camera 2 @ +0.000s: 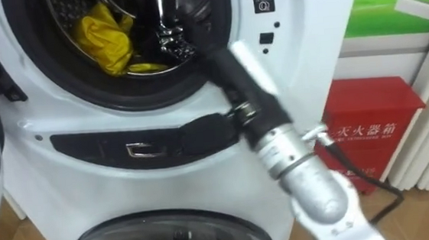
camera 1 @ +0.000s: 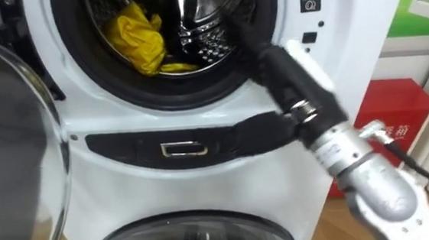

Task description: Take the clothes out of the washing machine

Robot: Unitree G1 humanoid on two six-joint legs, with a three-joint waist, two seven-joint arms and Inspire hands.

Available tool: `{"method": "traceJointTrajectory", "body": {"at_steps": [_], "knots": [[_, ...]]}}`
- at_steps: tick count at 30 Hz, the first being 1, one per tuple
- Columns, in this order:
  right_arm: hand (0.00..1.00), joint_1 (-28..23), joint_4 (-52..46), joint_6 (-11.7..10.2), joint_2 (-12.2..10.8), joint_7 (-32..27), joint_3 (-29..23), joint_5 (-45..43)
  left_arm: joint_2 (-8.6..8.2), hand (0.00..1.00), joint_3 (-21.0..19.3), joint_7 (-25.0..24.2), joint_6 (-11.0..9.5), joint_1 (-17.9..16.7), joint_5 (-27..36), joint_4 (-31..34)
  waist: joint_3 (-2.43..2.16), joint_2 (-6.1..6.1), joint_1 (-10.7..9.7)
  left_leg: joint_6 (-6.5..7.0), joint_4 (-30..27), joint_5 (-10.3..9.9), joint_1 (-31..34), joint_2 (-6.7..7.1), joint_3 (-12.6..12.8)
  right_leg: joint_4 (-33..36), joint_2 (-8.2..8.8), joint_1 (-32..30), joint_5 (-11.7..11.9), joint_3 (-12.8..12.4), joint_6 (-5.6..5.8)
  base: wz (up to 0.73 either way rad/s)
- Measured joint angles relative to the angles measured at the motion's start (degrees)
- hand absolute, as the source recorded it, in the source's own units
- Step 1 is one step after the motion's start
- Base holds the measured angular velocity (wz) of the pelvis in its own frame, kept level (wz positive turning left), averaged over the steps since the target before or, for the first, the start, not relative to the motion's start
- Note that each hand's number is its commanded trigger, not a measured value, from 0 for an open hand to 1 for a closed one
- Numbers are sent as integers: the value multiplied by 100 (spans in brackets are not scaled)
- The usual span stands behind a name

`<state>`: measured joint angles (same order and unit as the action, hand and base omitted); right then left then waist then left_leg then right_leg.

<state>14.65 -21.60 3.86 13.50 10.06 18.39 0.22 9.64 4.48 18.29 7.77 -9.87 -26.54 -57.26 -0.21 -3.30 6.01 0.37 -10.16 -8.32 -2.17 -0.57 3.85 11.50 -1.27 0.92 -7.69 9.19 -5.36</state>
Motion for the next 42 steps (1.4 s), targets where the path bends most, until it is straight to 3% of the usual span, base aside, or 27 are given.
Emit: {"method": "traceJointTrajectory", "body": {"at_steps": [7,17,23,30,35,38,42], "knots": [[0,-1,-239,2,-138,519,491,-64,2,0,21,-20,-65,32,1,-22,-33,-54,208,24,69,-43,-45,31,-50,-102,-2,120,-40,-1,42,5],[0,-1,-442,1,-252,757,529,-201,12,0,22,-19,-76,55,2,-41,10,4,225,62,147,-83,-59,69,-108,-266,10,201,-58,27,109,3],[0,-1,-460,1,-235,724,471,-310,9,0,17,31,-196,55,2,-135,33,17,210,64,156,-83,-67,79,-122,-297,19,210,-59,45,109,0],[0,1,-462,-2,-86,331,-247,-168,8,0,-10,31,-303,113,1,-356,59,-52,170,66,162,-85,-97,89,-132,-301,32,244,-77,59,129,0],[0,32,-545,-4,-94,13,-794,-341,-4,0,-320,3,-300,93,-23,-423,32,-146,145,67,185,-87,-62,93,-166,-294,33,221,-84,114,132,5],[0,252,-492,-4,-73,-256,-945,-529,-7,0,-554,2,-281,90,-30,-433,62,-204,146,67,175,-86,-59,95,-168,-298,37,230,-85,128,131,1],[0,711,-230,3,47,-466,-971,-629,-18,0,-628,2,-166,101,-56,-430,33,-280,159,68,175,-86,-42,123,-253,-297,68,225,-108,229,145,10]]}}
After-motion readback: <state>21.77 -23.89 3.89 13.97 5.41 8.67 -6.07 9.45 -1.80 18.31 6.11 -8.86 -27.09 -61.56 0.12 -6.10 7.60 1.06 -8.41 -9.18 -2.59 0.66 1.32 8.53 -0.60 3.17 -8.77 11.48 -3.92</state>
